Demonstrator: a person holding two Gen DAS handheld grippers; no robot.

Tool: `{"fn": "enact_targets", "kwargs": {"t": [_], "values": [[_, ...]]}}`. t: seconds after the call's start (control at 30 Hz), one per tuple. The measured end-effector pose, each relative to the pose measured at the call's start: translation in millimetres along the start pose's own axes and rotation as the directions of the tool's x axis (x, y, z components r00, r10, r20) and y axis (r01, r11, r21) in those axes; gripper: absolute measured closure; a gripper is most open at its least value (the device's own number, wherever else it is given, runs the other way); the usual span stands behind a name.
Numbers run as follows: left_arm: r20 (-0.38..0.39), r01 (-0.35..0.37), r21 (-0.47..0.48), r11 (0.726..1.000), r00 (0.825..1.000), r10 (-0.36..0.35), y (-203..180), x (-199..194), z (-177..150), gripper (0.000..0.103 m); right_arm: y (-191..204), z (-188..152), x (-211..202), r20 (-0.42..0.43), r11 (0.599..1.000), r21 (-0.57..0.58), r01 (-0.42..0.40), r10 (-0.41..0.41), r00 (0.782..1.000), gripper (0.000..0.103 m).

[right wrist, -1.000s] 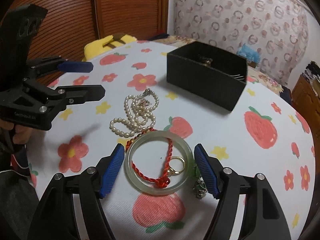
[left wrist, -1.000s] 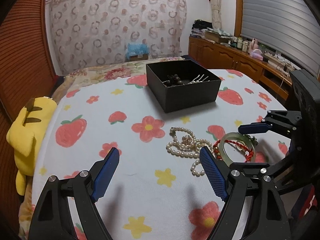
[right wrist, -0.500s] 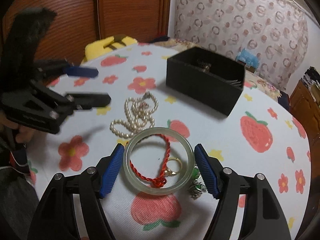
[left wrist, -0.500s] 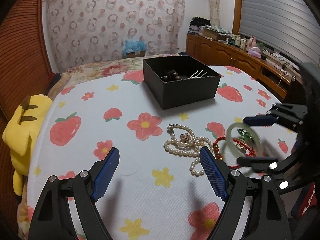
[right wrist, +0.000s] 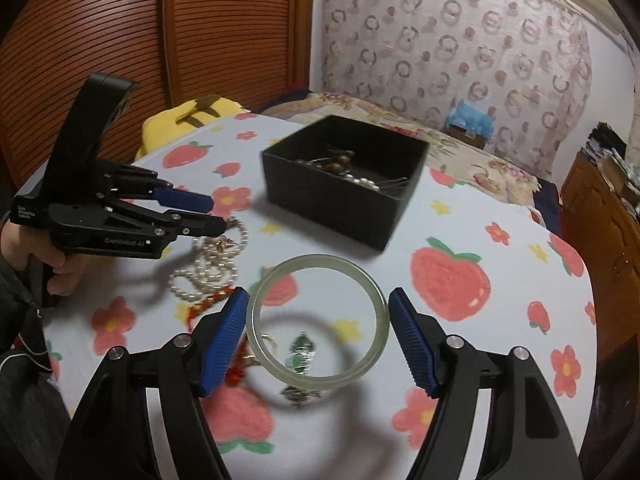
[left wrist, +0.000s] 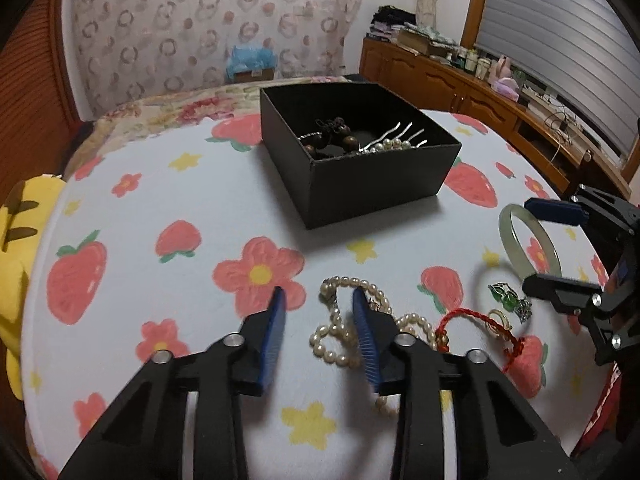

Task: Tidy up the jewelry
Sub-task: 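Close the right tool on the jade bangle rim and lift it, then grasp and lift a pearl necklace with the left tool while the right tool holds the jade bangle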

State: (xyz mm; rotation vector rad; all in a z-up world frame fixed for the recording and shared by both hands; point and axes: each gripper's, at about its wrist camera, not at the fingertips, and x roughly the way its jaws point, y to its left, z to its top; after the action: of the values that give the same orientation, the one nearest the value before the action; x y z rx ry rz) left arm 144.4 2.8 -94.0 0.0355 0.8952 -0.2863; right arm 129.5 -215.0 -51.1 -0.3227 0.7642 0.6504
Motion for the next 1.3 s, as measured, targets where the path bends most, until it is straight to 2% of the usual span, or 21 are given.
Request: {"fn": "enact_targets", "kwargs": {"t": [0.13, 0.2, 0.23, 0.47, 0.8, 1.3], "values": [[-0.007, -0.022, 0.009, 1.000, 1.000, 0.022, -1, 4, 1, 0.082, -12, 1, 9, -0.005, 1.000, 0.014, -0.003, 0.003, 1.000, 0.029], [-0.012, -0.028, 0.010, 1.000, 1.000, 0.028, -1, 6, 2, 0.095, -16, 1, 12, -0.009, 1.000, 0.020, -0.007, 0.007, 1.000, 0.029], [-0.014, -0.033, 0.016, 0.999, 0.999, 0.033, -1, 6, 2, 0.096, -18, 0, 14, -0.011, 1.000, 0.022, -0.008, 0.008, 1.000, 0.029], [0.010, -0.030, 0.015, 0.999, 0.999, 0.030, 1, -3, 5, 0.096, -30, -2, 18, -0.022, 0.999, 0.039, -0.010, 0.011, 1.000, 0.029], [0.136, -0.002, 0.023, 1.000, 0.991, -0.001, -11, -47, 23, 0.096, -31, -3, 13, -0.010, 0.999, 0.054, -0.001, 0.001, 1.000, 0.029], [0.248, -0.018, 0.025, 1.000, 0.969, 0.011, -26, -94, 29, 0.096, -17, 9, -32, 0.077, 0.997, 0.072, 0.023, -0.029, 0.997, 0.029]]}}
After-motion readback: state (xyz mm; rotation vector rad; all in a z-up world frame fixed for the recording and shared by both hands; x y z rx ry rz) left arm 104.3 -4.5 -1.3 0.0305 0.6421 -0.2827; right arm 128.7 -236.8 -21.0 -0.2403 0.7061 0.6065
